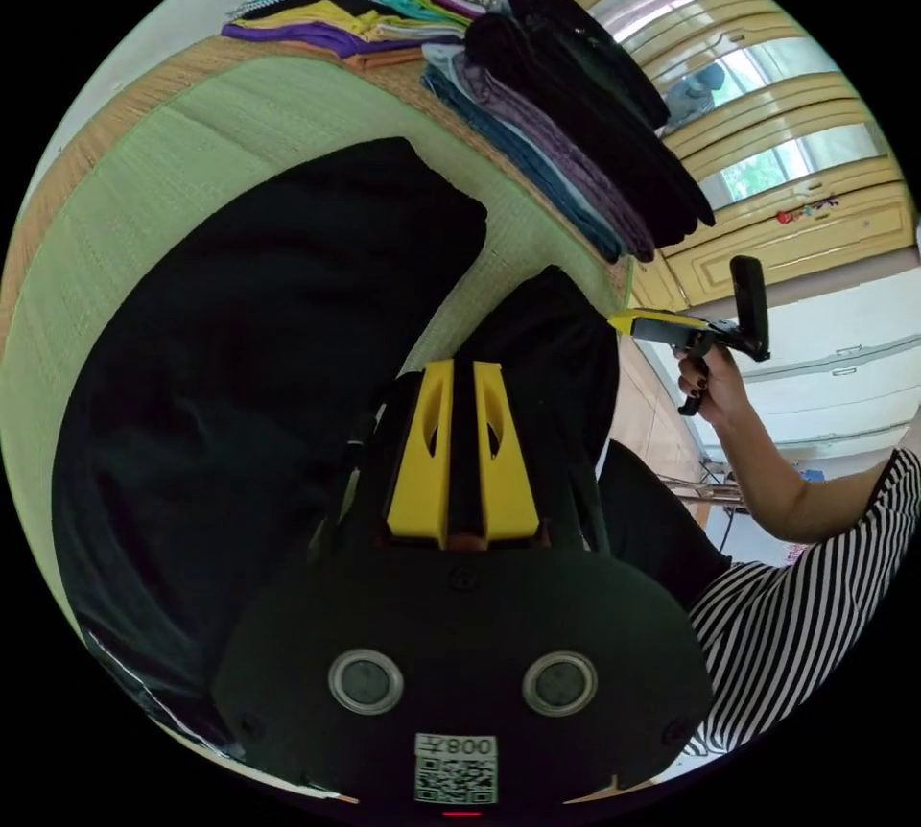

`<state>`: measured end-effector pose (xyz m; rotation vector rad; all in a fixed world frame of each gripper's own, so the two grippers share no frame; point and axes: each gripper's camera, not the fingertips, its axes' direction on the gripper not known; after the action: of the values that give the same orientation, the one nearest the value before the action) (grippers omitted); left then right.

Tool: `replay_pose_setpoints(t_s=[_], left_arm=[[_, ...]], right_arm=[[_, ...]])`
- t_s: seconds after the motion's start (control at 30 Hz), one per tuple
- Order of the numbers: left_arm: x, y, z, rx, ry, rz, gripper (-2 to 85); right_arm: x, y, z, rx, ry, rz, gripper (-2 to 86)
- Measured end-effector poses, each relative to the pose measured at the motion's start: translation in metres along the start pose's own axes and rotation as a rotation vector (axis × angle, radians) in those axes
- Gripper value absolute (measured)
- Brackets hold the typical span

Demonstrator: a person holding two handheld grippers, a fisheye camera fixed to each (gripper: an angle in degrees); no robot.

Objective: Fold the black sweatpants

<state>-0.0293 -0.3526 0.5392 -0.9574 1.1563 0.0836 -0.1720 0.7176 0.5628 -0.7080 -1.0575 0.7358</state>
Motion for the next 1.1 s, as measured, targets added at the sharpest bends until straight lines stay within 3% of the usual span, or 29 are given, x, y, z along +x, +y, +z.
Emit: replay_pose_setpoints(t_s=[0.23,0.53,0.63,0.77,1.1], left_arm=[[-0.044,0.157,-0.052,0.116,-0.078,-0.292,3.3],[-0.071,0.38,-0.076,0.121,-0.366,-0.793,0.6],[-0.08,0.42,-0.057,0.031,-0.381,-0.839,0.3],[-0.085,0.466,-0.052,0.161,-0.369,-0.856,0.2],[-0.097,0.559,-0.05,0.24,-0.281,-0.813,0.2]], right_arm=[[-0.071,0.0,-0.026,0.028,0.028,-0.089,1.3],[-0.279,0.031,0.03,-0.196,0.055,-0.481,0.1],[-0.341,0.049,0.054,-0.273,0.135,-0.609,0.0],[-0.398,0.07,0.091,-0.391,0.296,-0.702,0.1],[-0.481,0.065,0.076,-0.427,0.35,-0.752,0.2]])
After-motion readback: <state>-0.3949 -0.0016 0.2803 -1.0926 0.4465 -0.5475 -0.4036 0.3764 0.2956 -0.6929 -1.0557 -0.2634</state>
